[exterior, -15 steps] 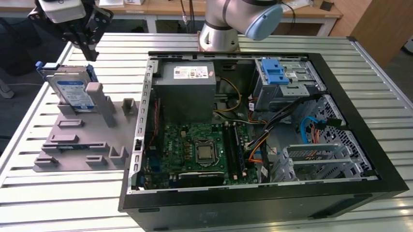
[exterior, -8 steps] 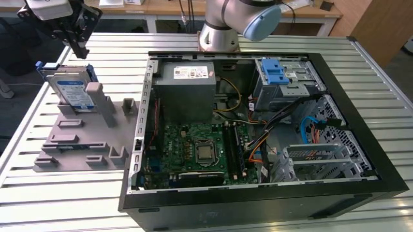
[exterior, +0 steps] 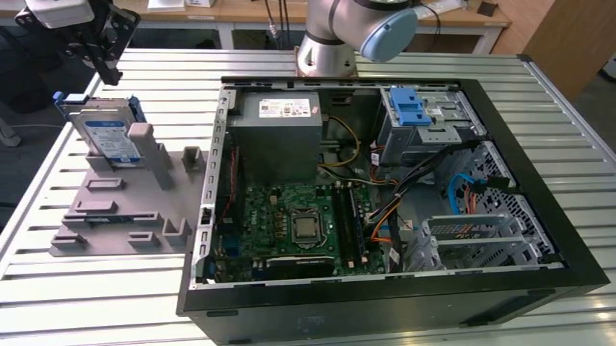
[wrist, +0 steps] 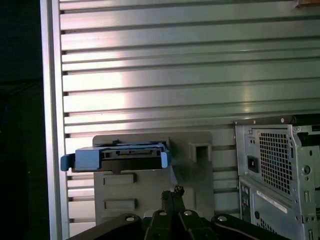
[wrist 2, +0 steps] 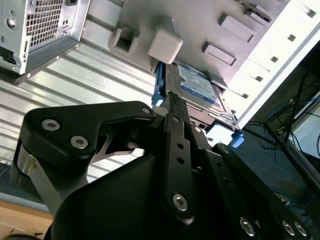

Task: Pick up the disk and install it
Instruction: 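Reach for the disk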

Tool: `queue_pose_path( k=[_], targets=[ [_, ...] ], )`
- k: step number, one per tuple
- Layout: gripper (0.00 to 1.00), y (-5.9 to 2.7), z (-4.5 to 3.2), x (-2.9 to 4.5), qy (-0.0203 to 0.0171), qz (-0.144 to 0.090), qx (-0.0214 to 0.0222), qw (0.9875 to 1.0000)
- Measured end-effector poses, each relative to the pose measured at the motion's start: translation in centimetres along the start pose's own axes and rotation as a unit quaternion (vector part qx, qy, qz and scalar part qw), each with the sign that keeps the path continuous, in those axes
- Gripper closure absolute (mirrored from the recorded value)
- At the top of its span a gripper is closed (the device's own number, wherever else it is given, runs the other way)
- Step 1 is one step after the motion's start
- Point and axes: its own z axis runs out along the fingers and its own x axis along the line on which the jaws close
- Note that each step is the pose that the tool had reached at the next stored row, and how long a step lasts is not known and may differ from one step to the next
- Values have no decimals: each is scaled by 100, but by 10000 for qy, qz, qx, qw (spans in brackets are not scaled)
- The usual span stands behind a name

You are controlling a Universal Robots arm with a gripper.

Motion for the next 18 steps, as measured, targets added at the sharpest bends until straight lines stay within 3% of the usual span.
queue_pose_path(
  k=[9, 18],
  targets=[
    [89, 38, 40, 213, 33, 1, 3, 10000],
    [89, 40, 72, 459, 36, 1, 2, 10000]
  ],
)
